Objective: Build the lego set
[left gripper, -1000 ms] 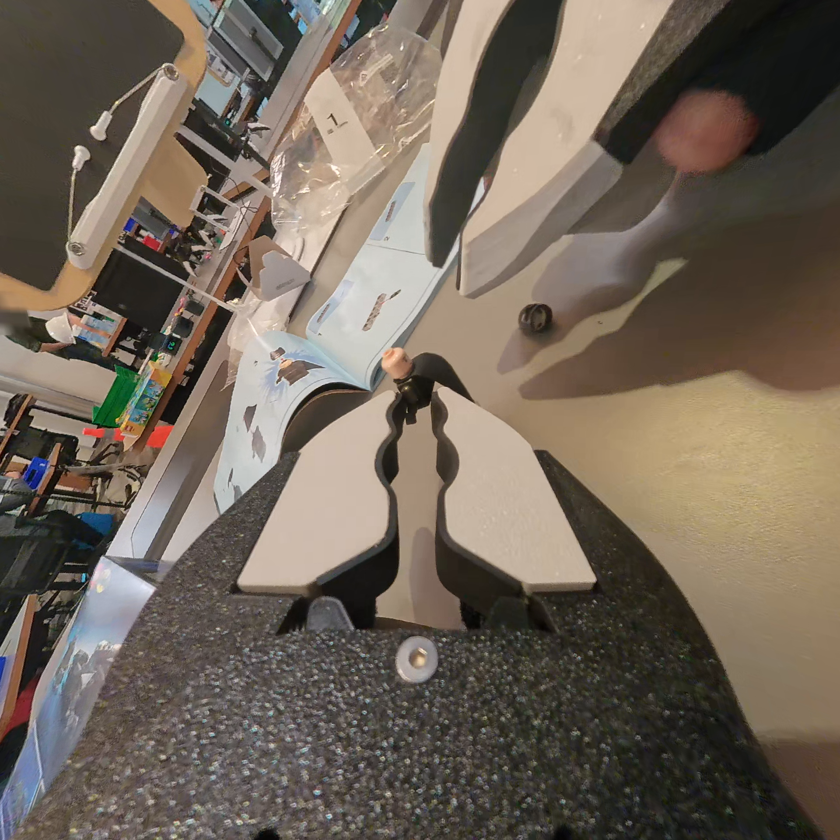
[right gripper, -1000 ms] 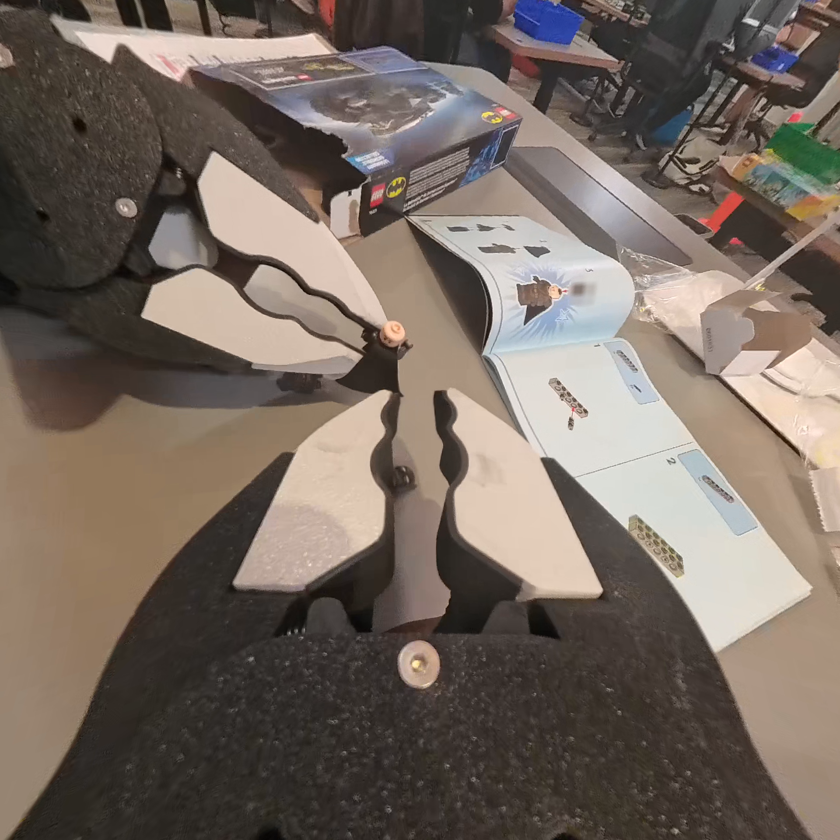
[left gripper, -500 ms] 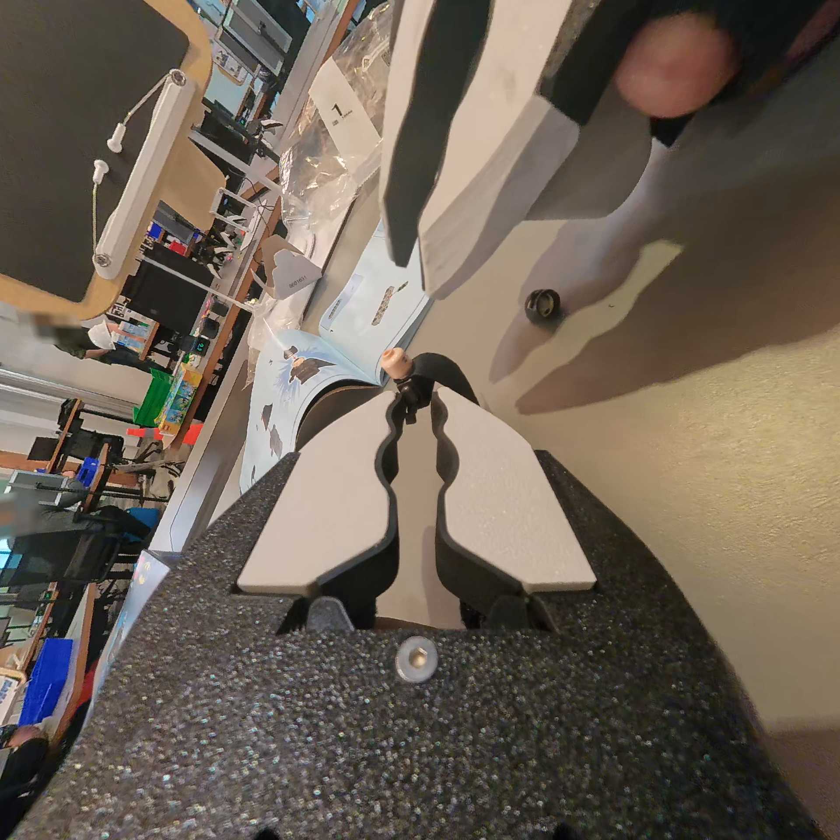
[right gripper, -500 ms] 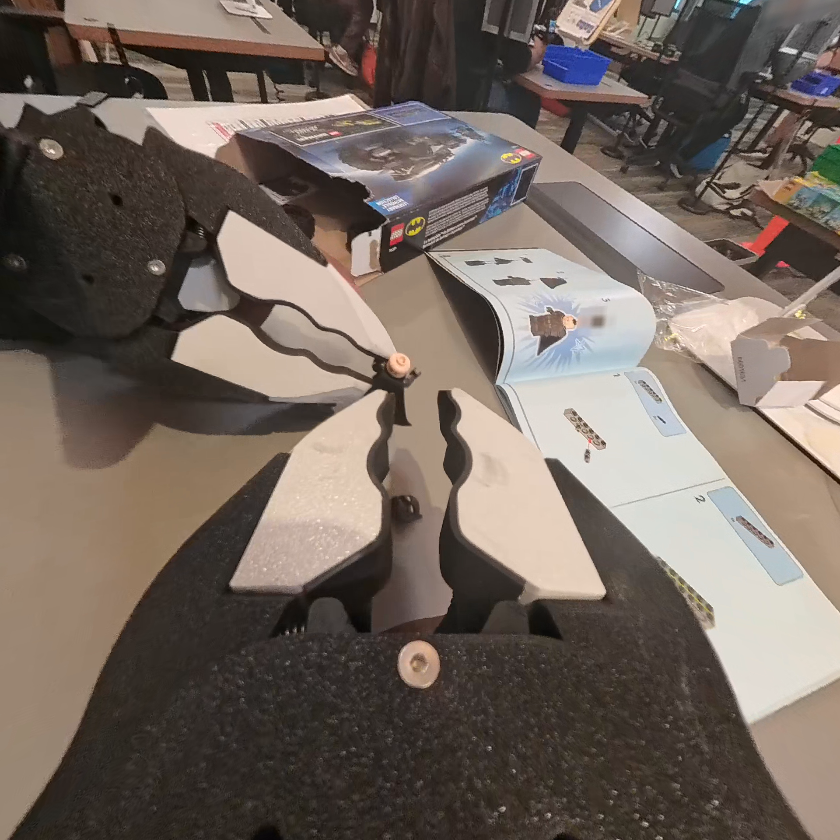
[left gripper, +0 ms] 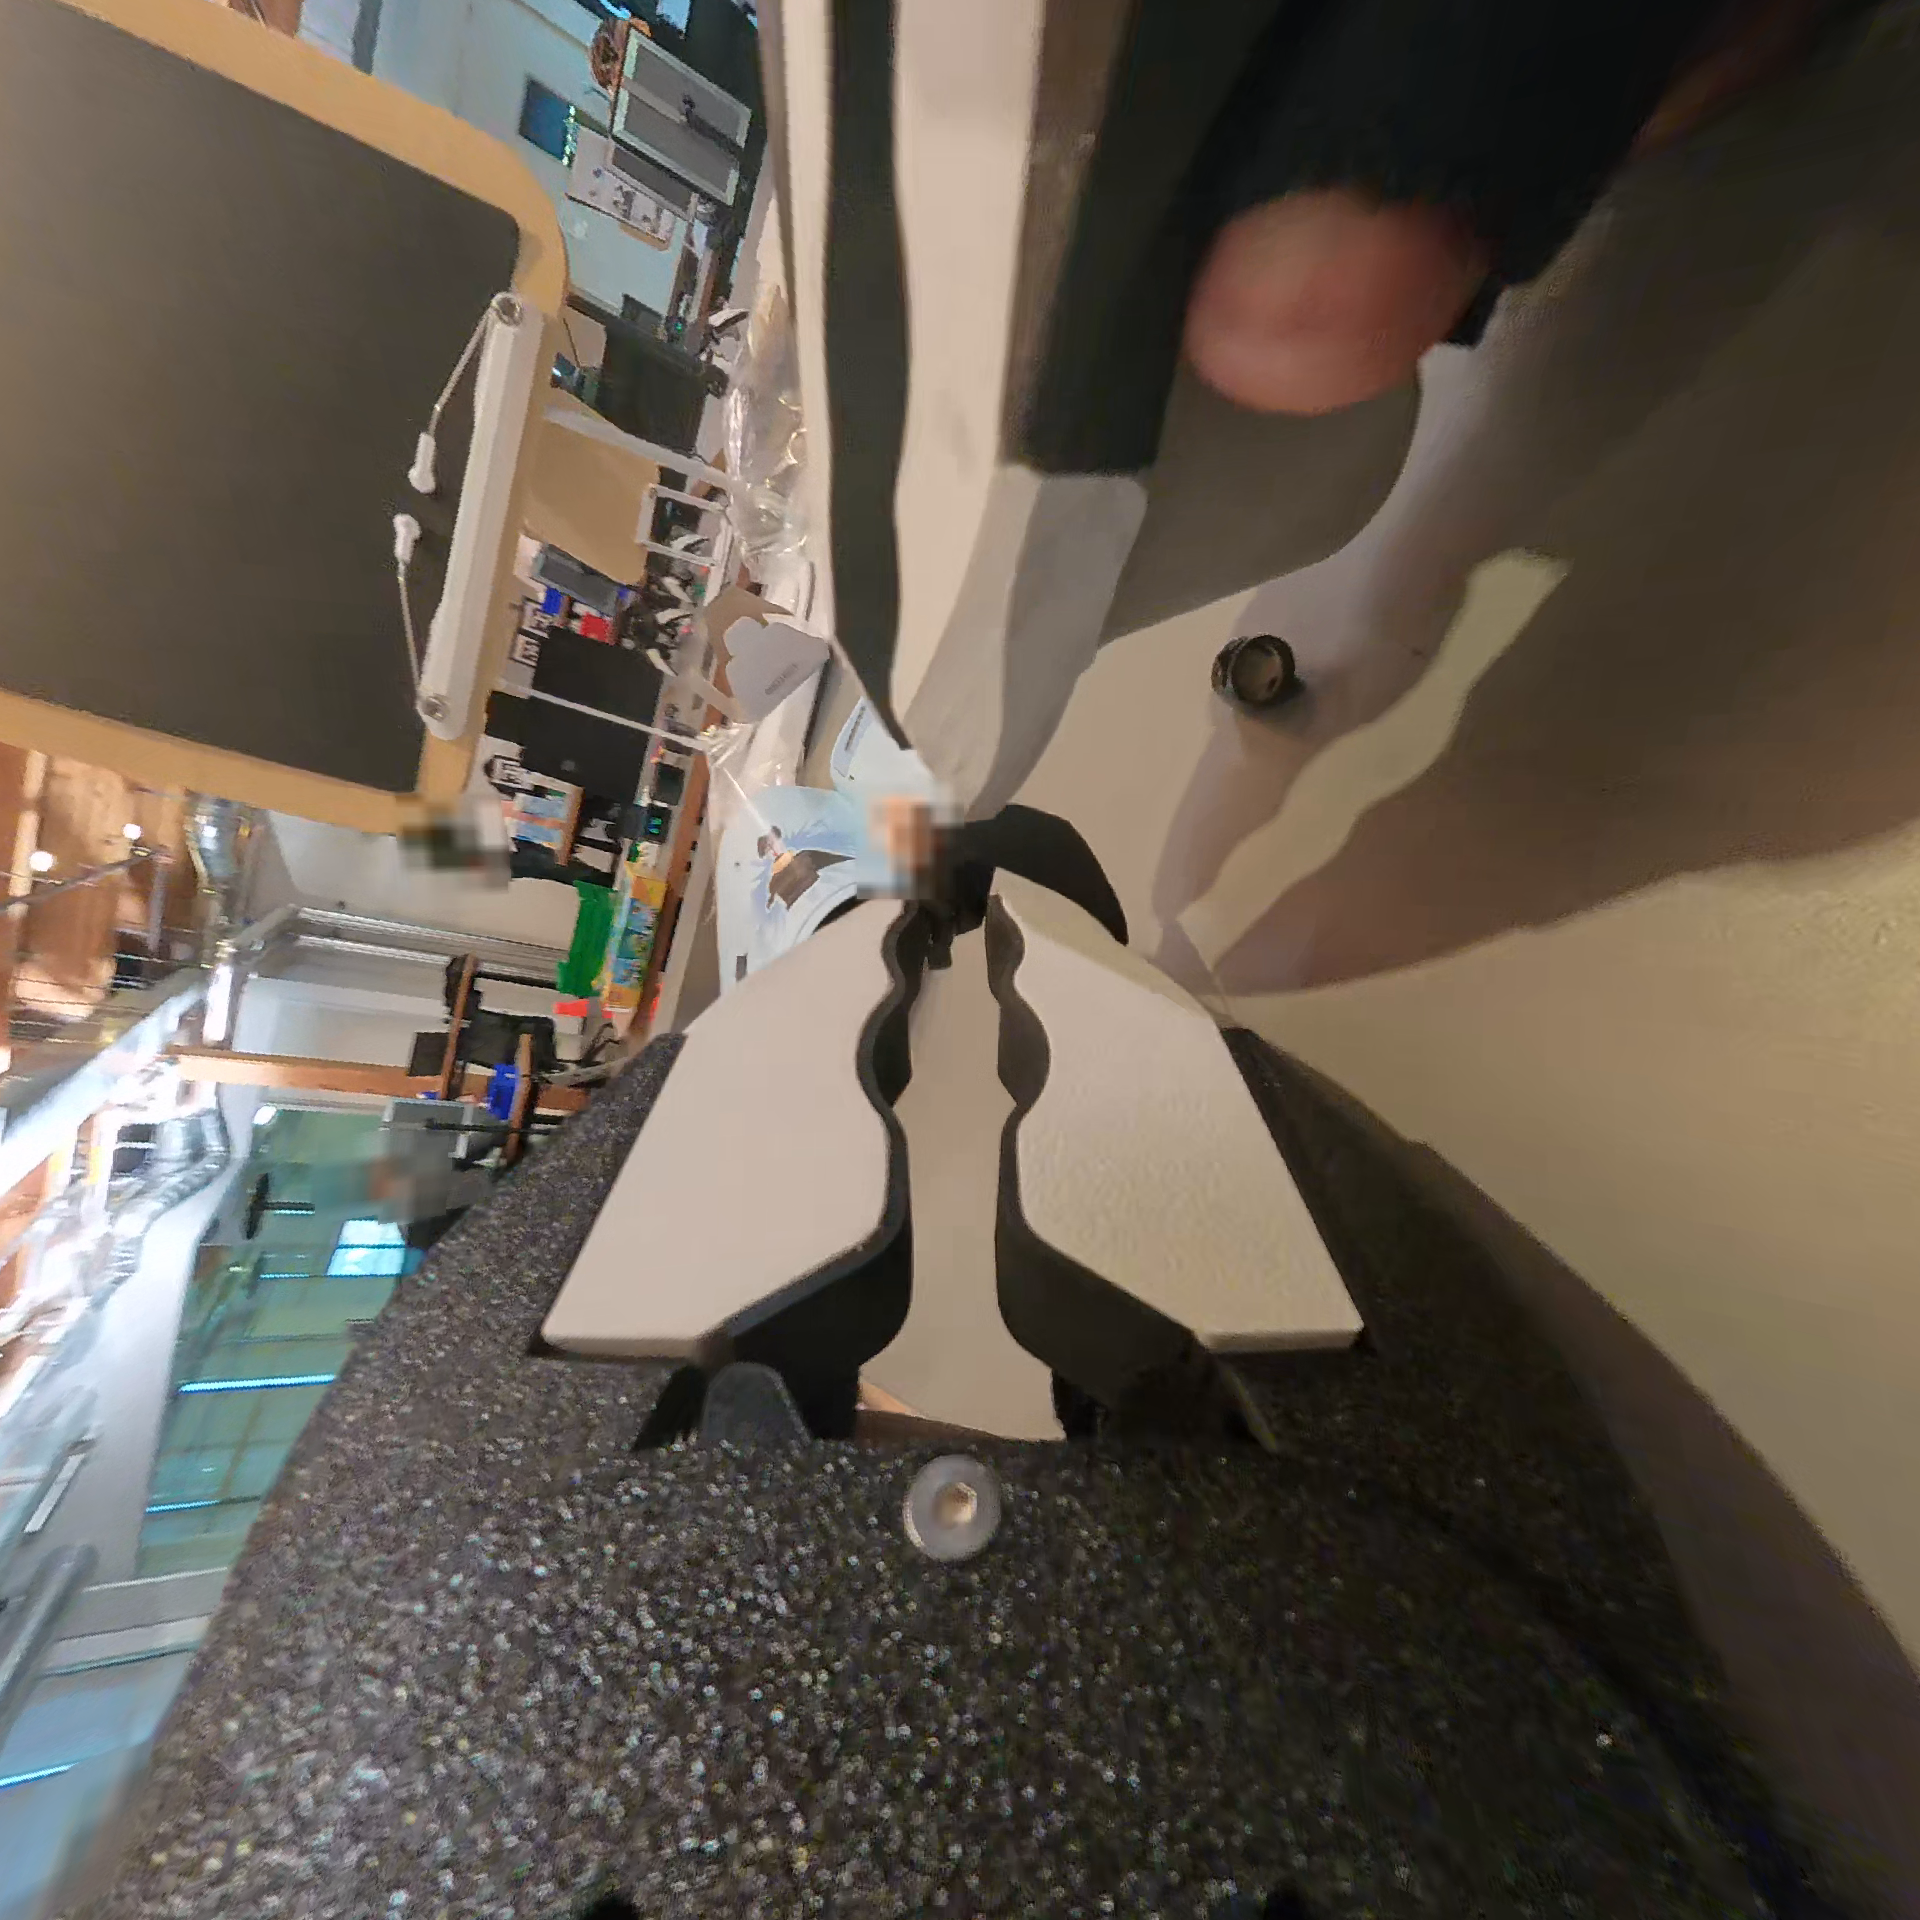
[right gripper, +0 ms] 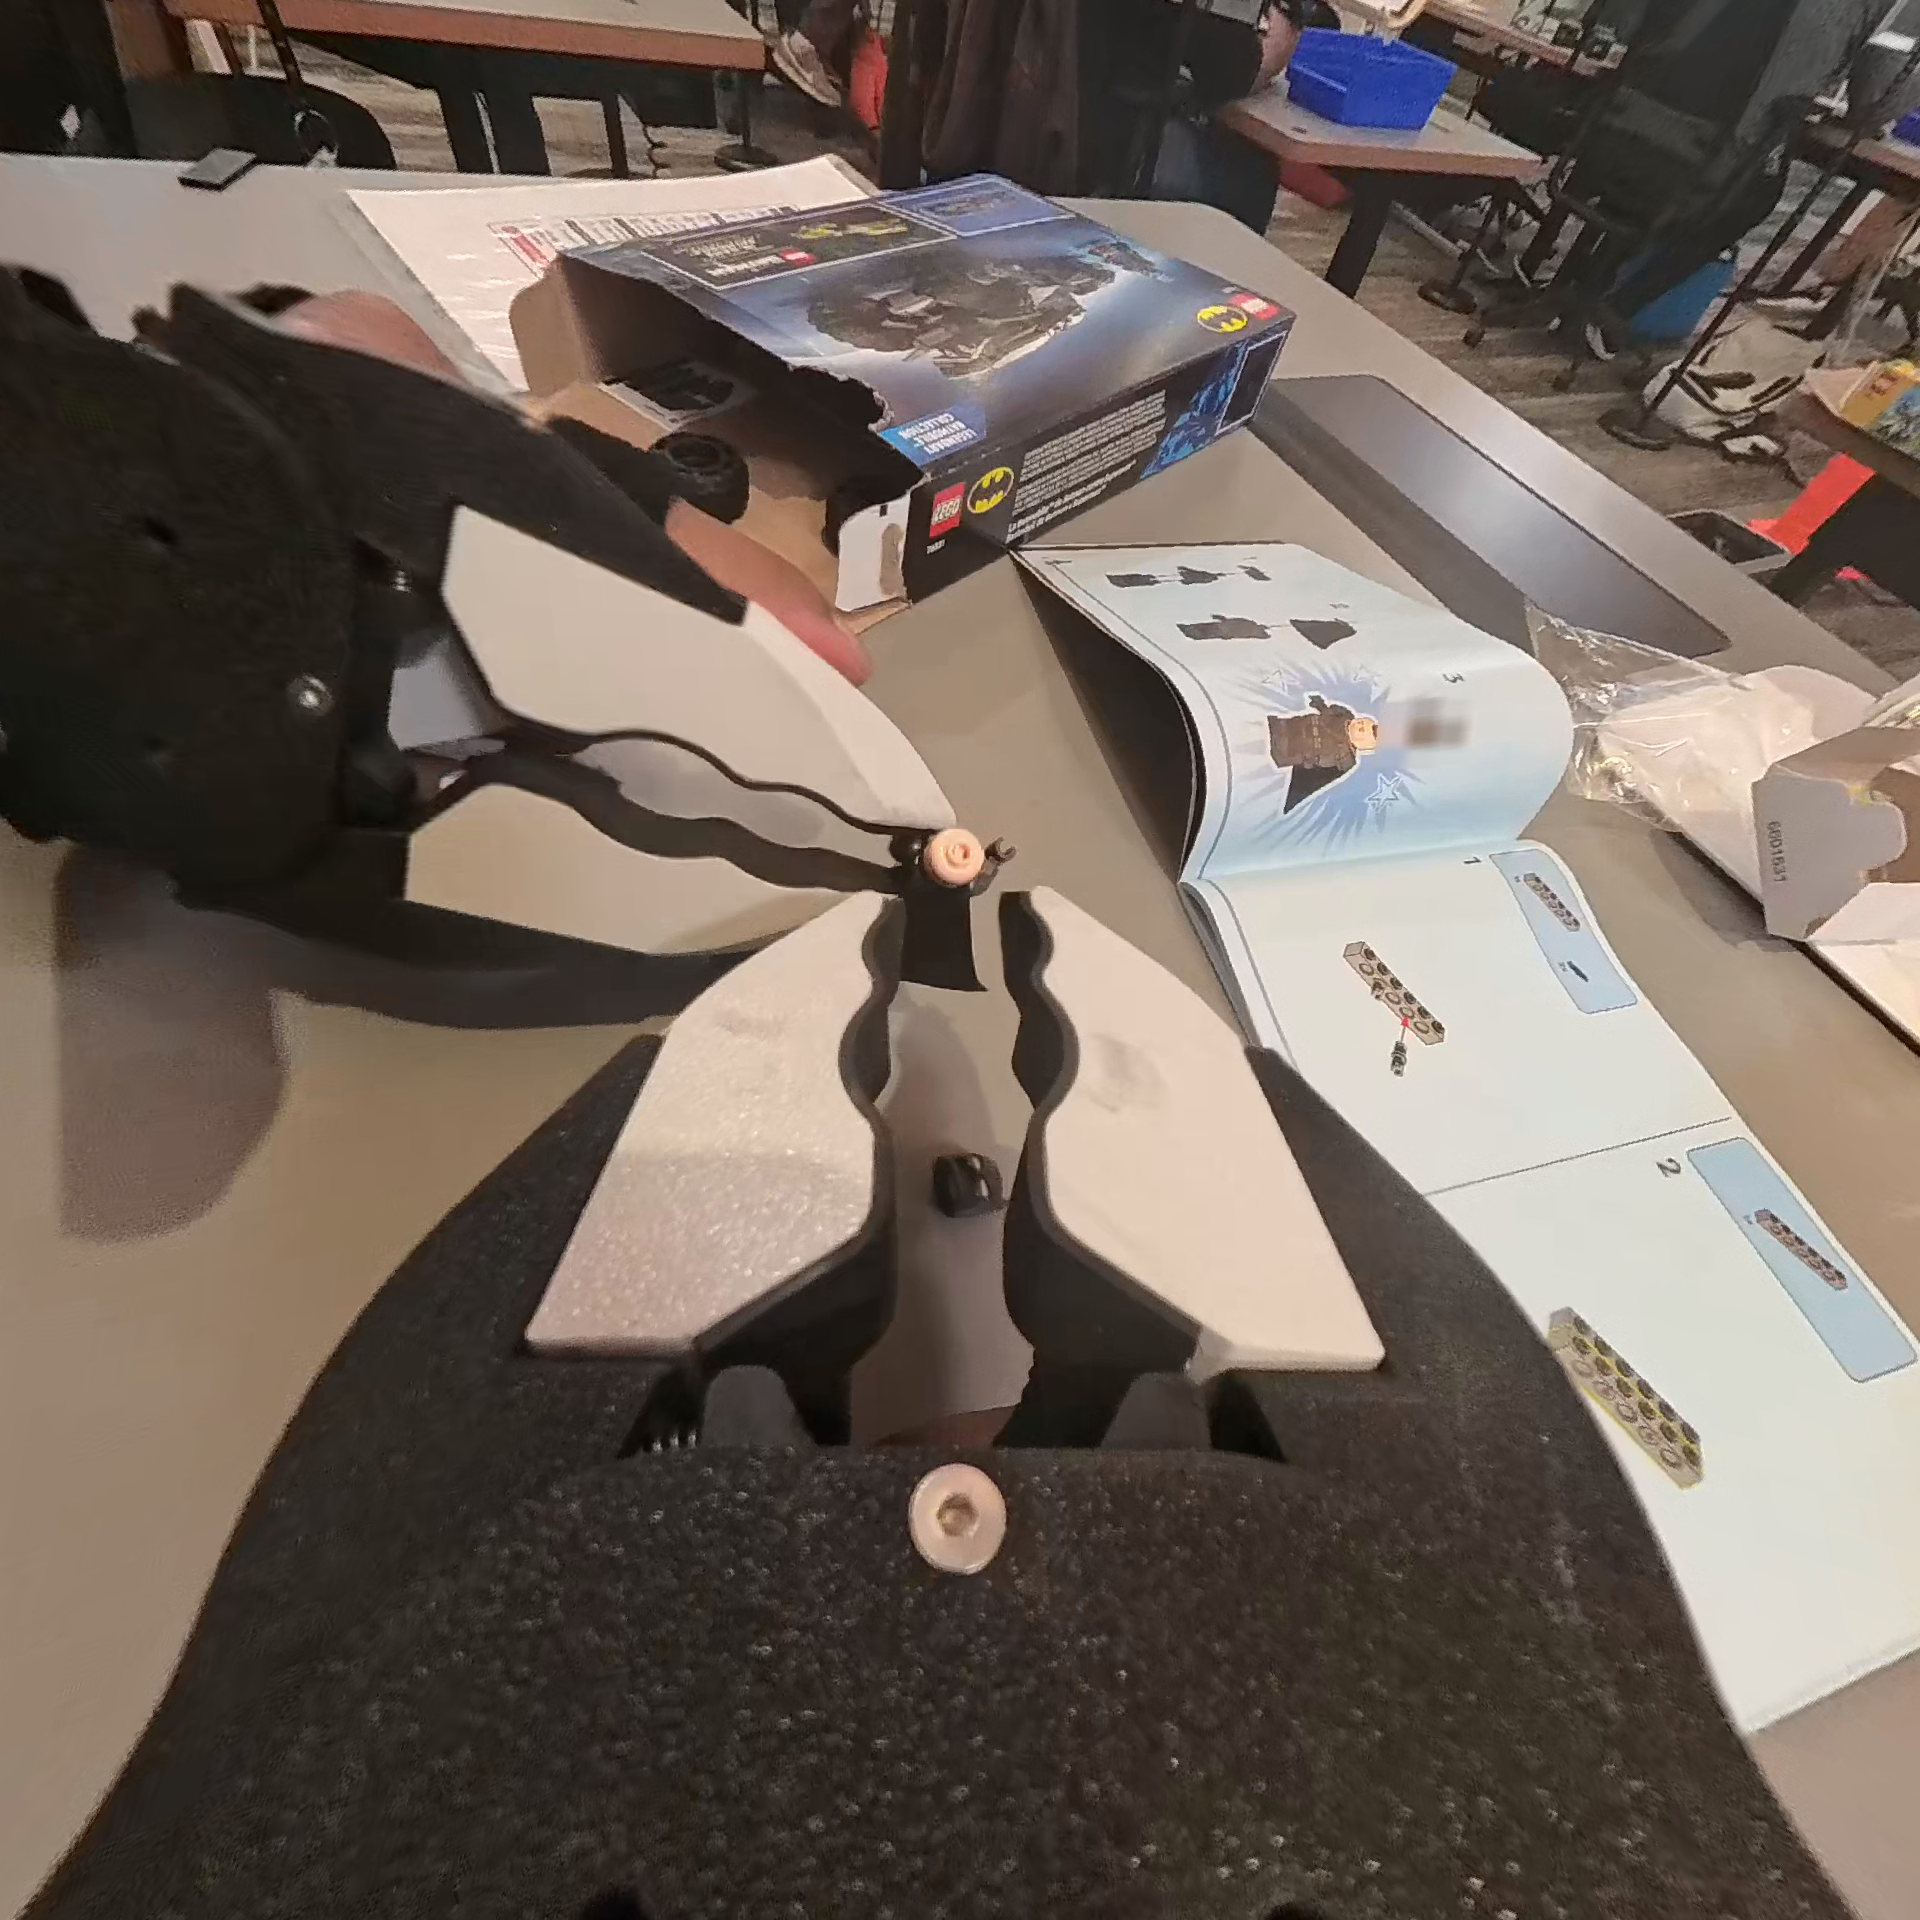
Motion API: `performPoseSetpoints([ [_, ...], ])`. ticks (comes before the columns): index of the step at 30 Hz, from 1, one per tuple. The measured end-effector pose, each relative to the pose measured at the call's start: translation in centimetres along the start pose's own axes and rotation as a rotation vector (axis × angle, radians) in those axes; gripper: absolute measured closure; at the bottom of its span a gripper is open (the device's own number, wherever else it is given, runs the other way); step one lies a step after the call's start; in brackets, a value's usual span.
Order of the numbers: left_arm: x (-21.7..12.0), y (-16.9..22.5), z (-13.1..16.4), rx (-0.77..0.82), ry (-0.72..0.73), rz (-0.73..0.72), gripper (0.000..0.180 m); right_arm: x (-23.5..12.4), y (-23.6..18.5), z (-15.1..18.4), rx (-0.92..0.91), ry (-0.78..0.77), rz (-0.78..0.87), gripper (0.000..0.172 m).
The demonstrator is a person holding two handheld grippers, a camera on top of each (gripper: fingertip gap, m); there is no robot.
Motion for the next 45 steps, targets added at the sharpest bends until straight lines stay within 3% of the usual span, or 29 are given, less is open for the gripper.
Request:
performPoseSetpoints([
  [17,-0.3,0.7,-0.9,0.338,-0.002,-0.14,0.168,0.1,-0.2,0.4,0.056,-0.027,-0.026,0.16],
  [31,-0.4,0.9,-1.0,0.356,0.004,-0.14,0.17,0.0,-0.2,0.6,0.059,-0.042,-0.024,0.153],
  [36,-0.5,0.9,-1.2,0.372,0.013,-0.147,0.169,0.0,-0.2,0.7,0.059,-0.043,-0.027,0.16],
  [41,-0.4,1.0,-1.2,0.298,0.034,-0.117,0.164,0.0,-0.3,0.9,-0.005,-0.063,-0.014,0.16],
  [45,-0.7,0.8,-1.6,0.057,0.107,-0.005,0.148,-0.6,0.3,1.0,-0.077,-0.051,-0.002,0.161],
])
Point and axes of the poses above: each gripper's, where its closed fingertips meet, x out along the fingers, z out of its underside, y = z × x across the jaws, the point moved 2 cm from there along -x, back along the fingers, and after that the axes turned 7 degrees about -z, right-handed, at the moved point
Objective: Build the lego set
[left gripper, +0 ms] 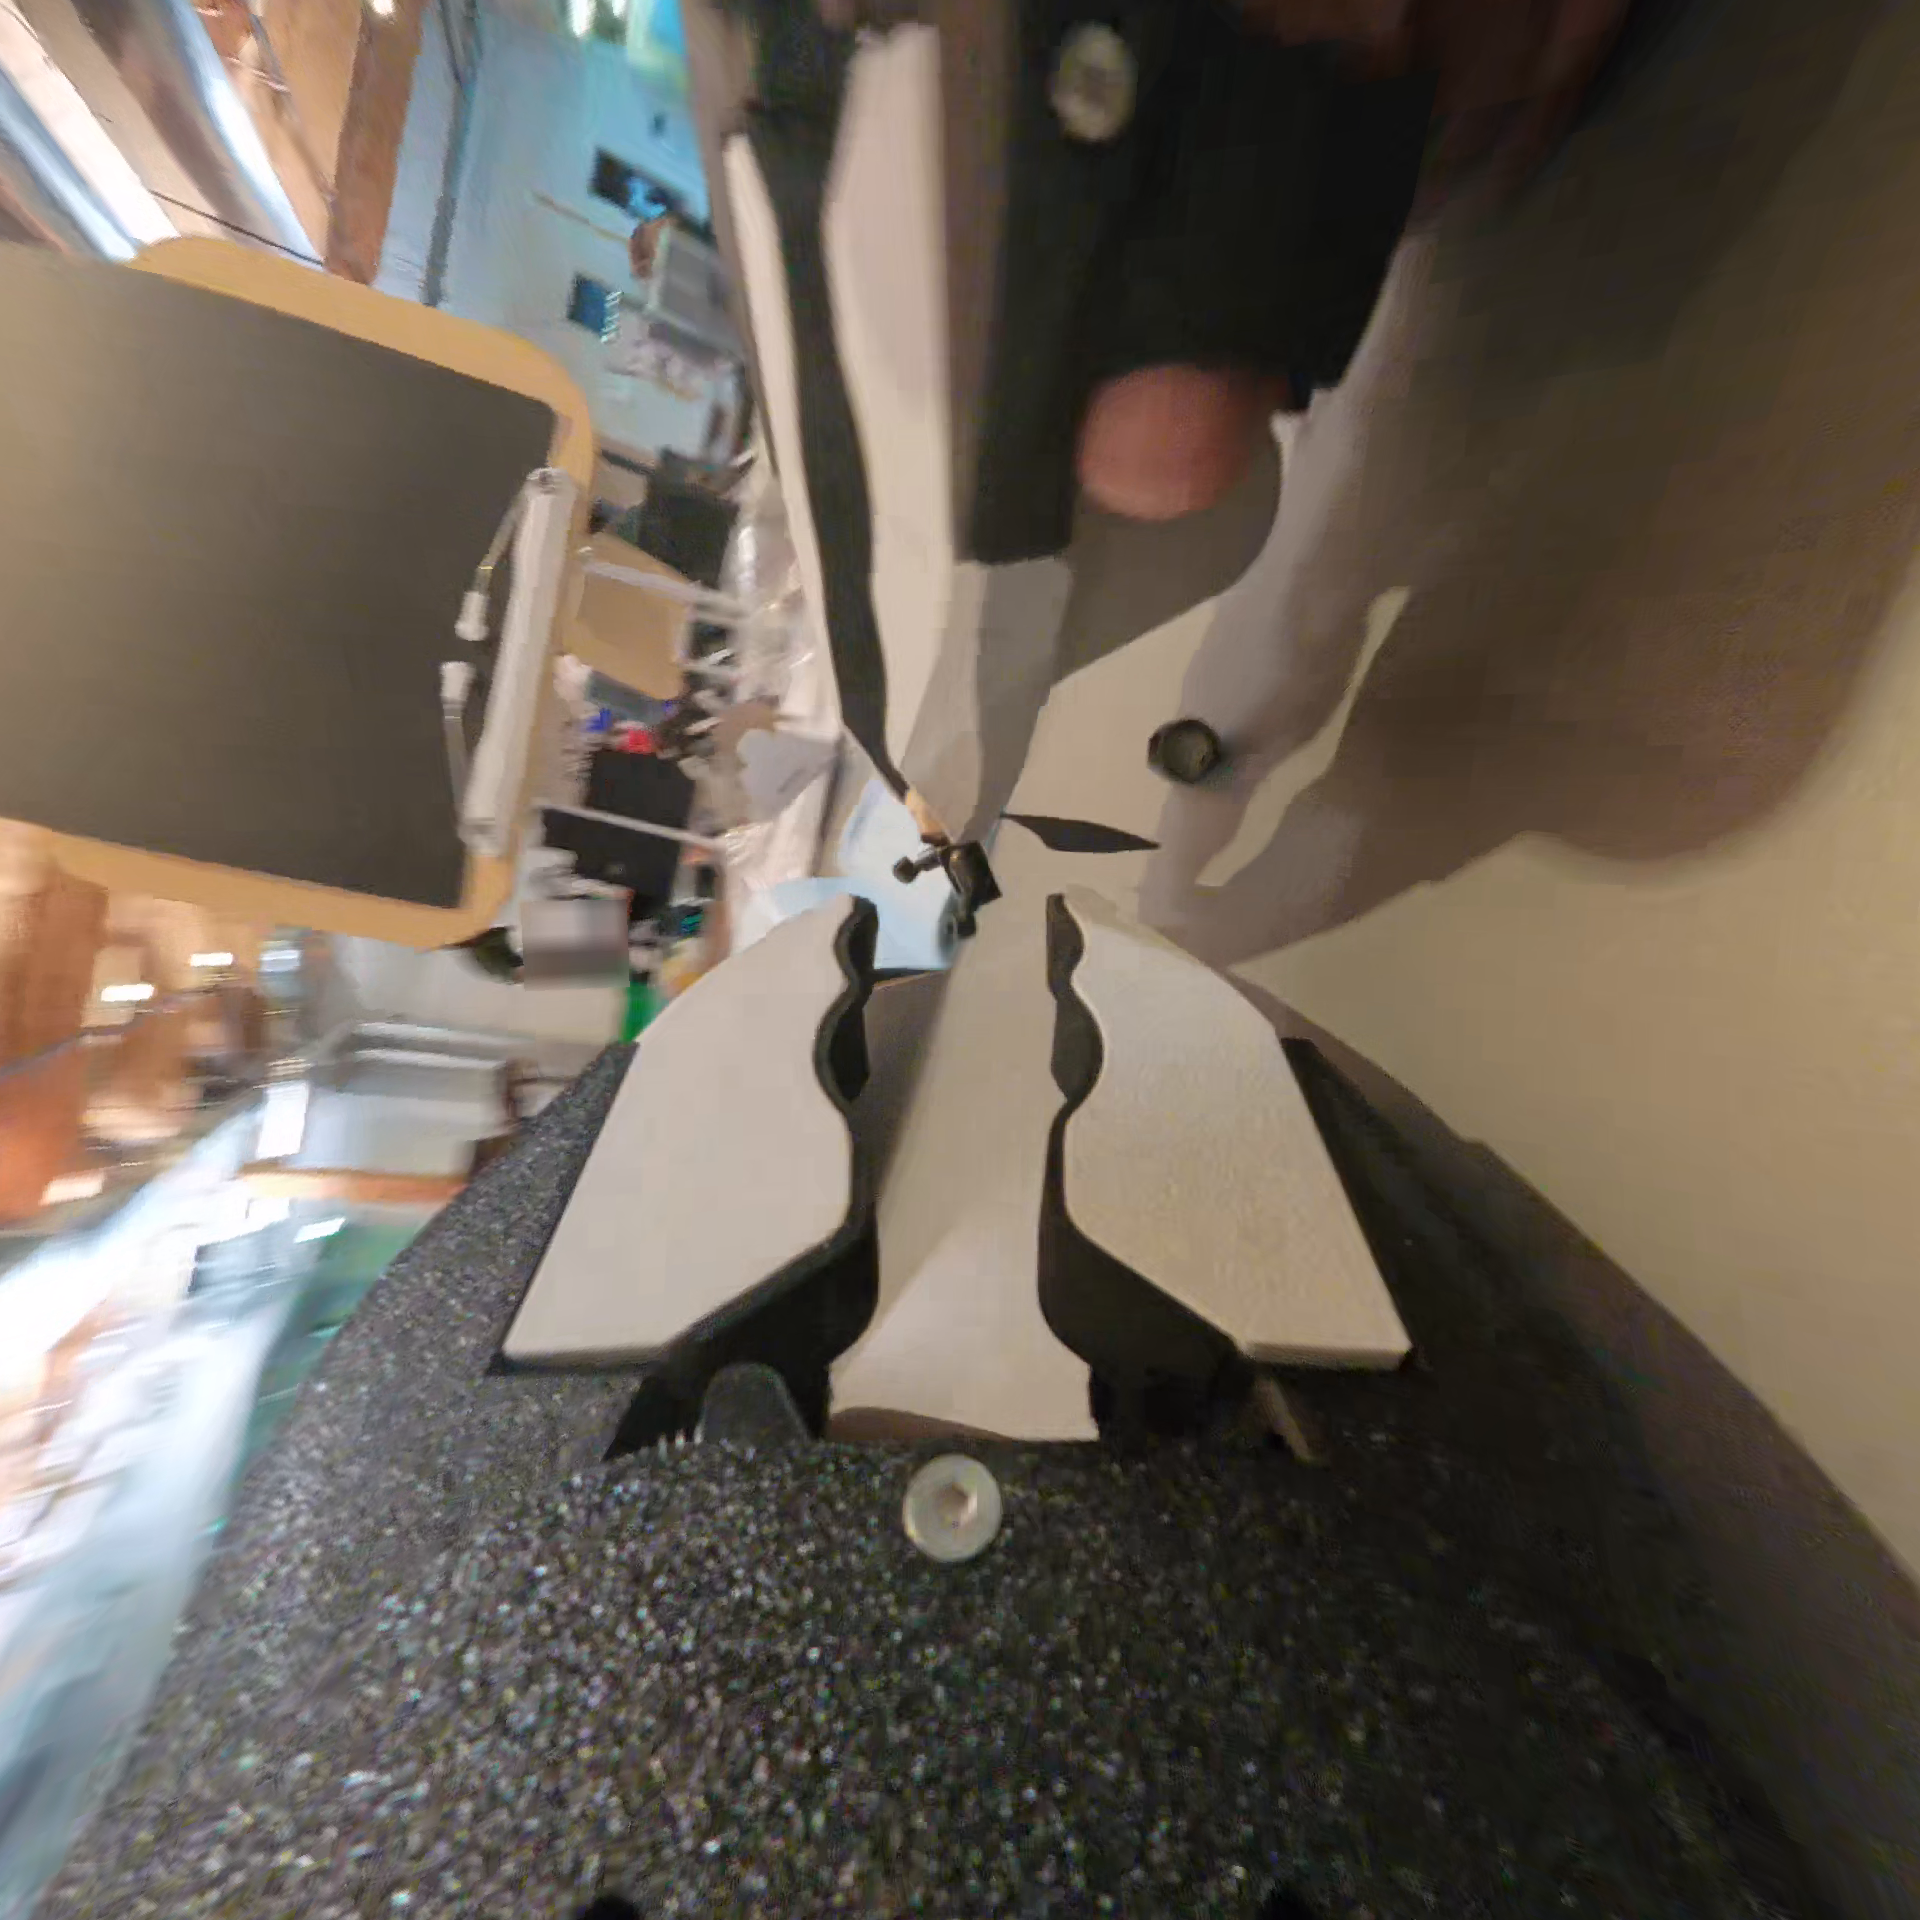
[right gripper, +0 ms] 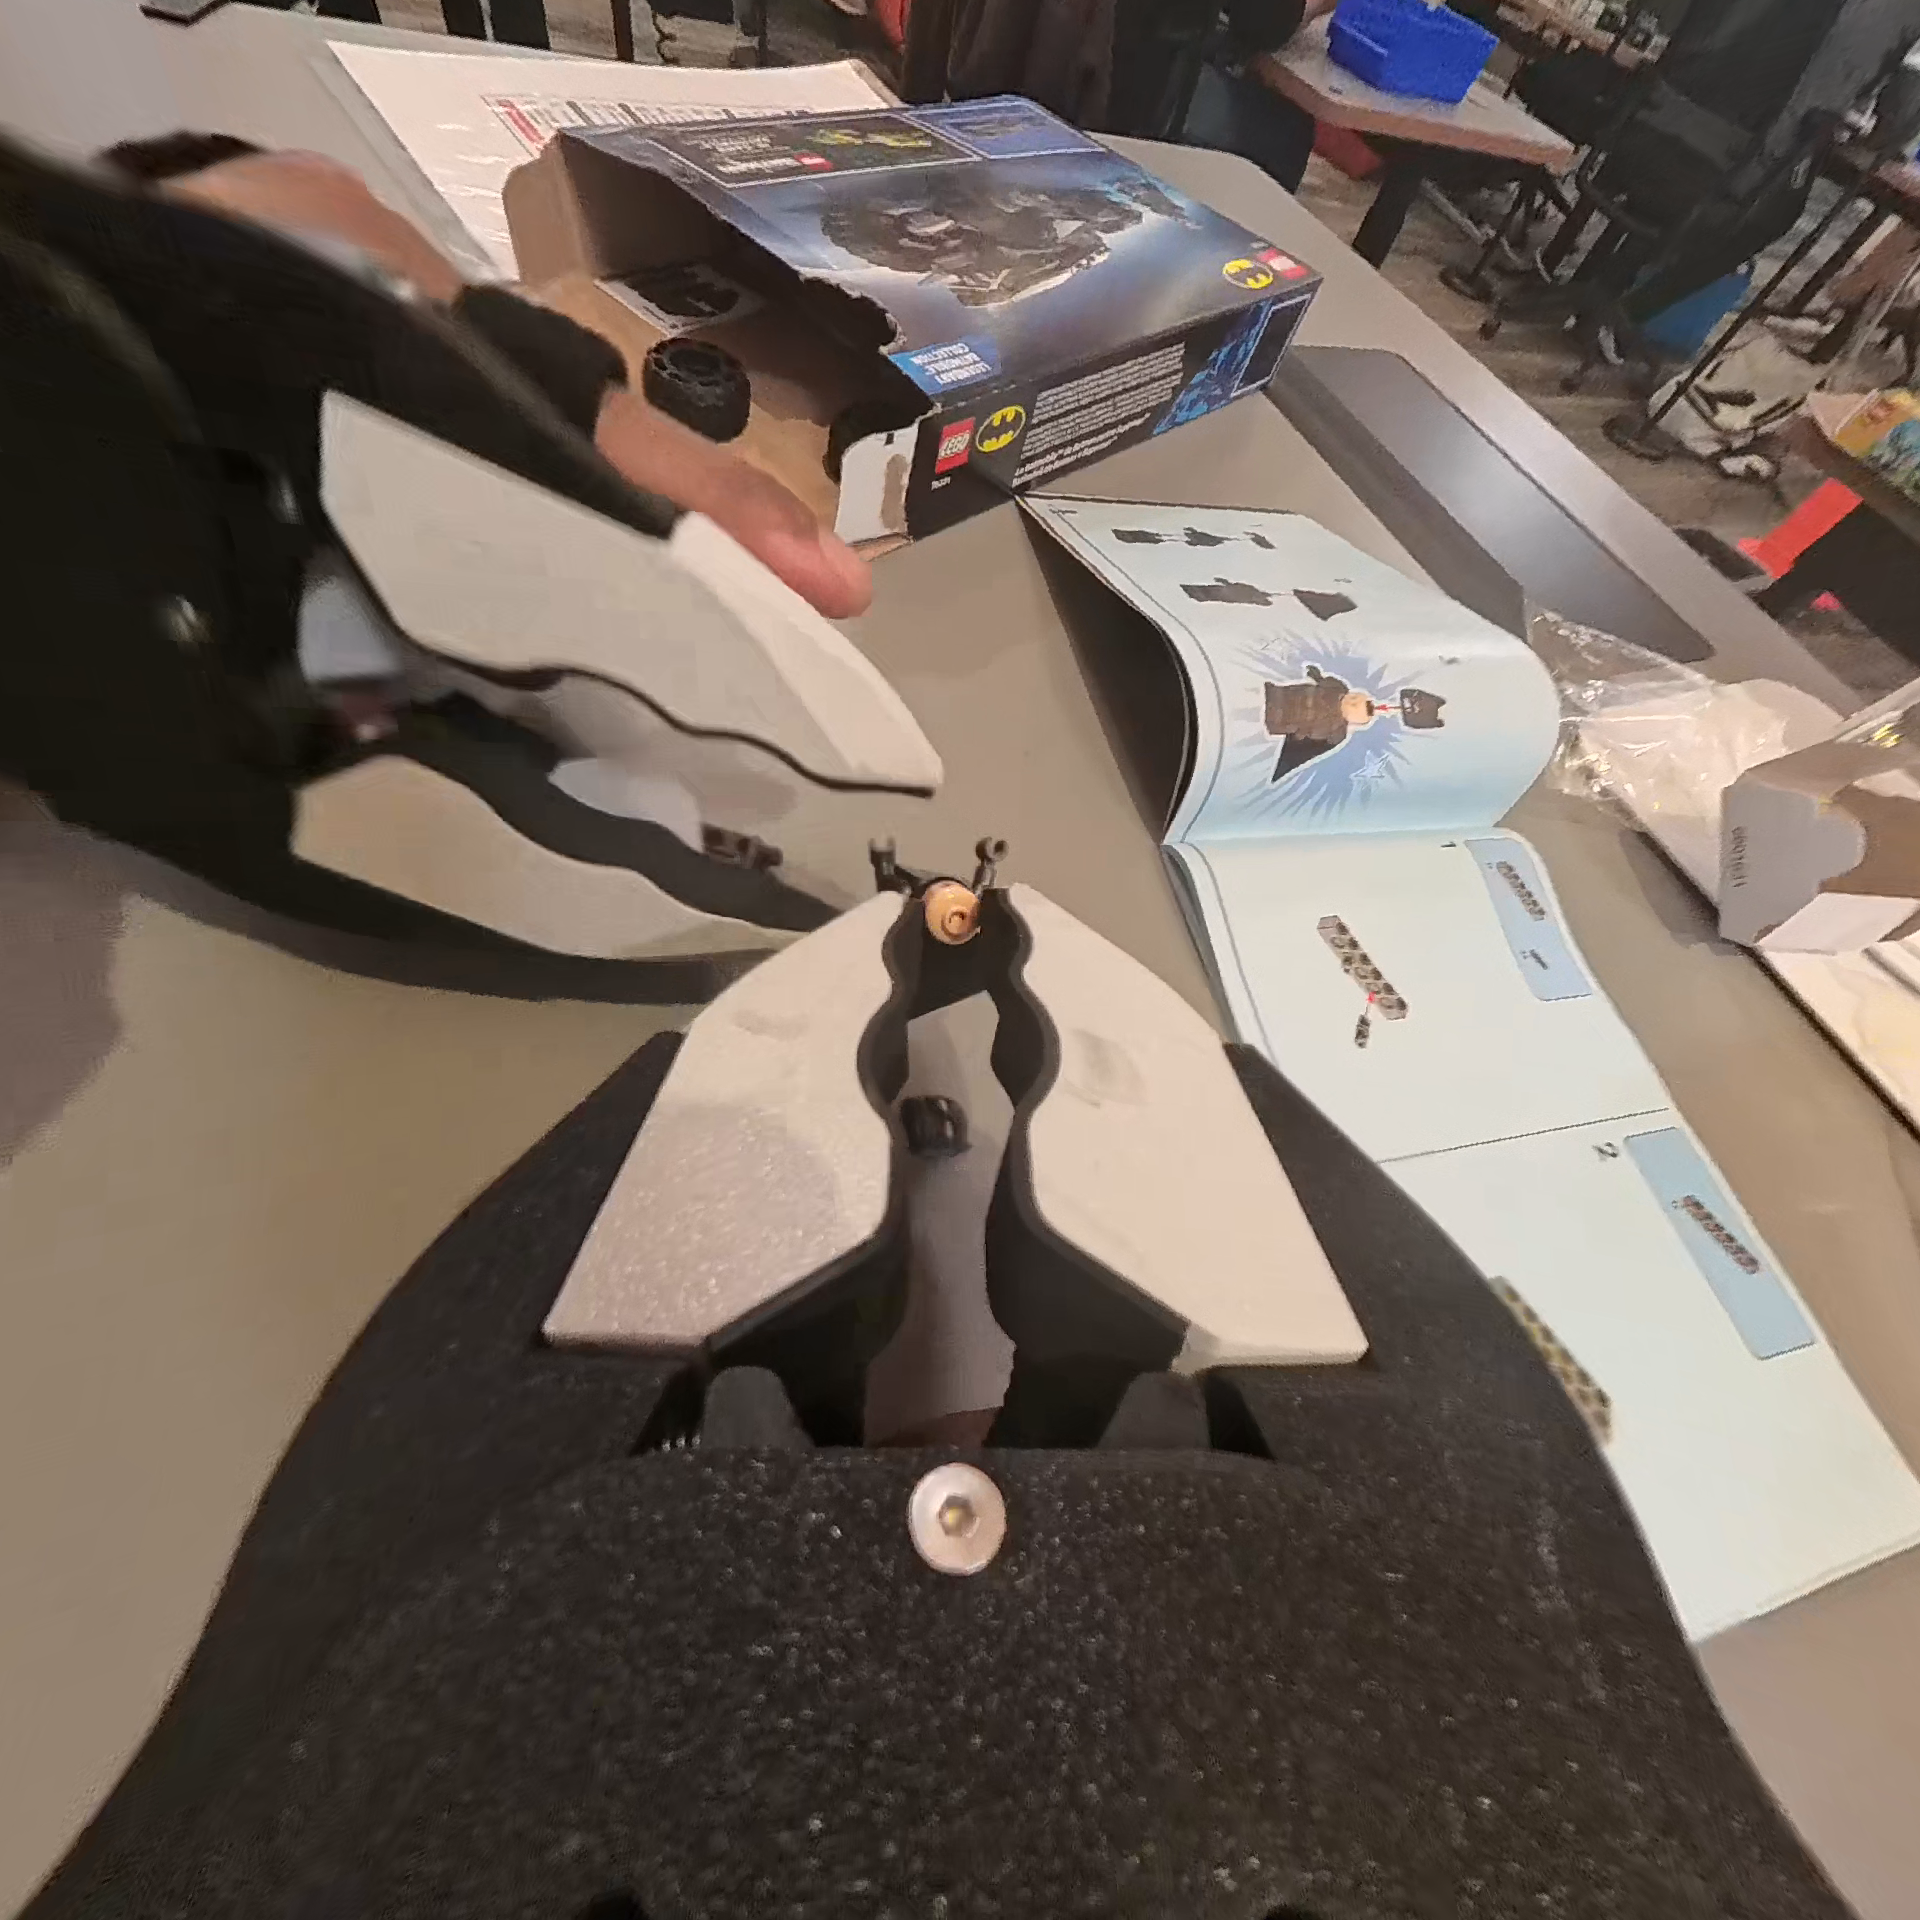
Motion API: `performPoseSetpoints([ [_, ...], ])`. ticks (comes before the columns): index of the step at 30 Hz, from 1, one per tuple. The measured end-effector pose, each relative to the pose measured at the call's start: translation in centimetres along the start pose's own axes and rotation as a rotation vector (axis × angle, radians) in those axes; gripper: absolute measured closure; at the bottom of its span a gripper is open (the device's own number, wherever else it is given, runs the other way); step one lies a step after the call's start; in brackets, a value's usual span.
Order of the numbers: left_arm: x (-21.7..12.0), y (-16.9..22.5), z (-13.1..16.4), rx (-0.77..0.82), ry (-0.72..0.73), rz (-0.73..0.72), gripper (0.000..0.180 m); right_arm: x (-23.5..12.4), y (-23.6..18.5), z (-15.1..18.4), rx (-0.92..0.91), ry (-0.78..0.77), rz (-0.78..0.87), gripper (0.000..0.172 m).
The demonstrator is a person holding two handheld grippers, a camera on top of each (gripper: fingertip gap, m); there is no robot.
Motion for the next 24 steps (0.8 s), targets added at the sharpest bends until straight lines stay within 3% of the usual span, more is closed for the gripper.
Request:
performPoseSetpoints([
  [5,-1.0,-0.8,0.9,-0.378,0.048,0.264,0.145,-1.0,1.7,0.2,-0.038,0.045,0.004,0.161],
  [12,-2.9,0.4,3.0,-0.509,-0.117,0.567,0.144,-1.1,1.6,0.1,-0.054,0.059,-0.023,0.161],
  [16,-3.0,1.6,4.5,-0.551,-0.245,0.633,0.147,-0.9,1.2,0.2,-0.089,0.04,-0.021,0.161],
  [24,-2.8,2.8,4.1,-0.62,-0.307,0.667,0.15,-0.7,0.6,0.3,-0.127,0.031,-0.044,0.161],
])
Point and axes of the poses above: each gripper's, where its closed fingertips meet, x out along the fingers, z out of its underside, y = z × x across the jaws, the point moved 2 cm from there along -x, back along the fingers, and after that the axes turned 7 degrees about -z, right-handed, at the moved point
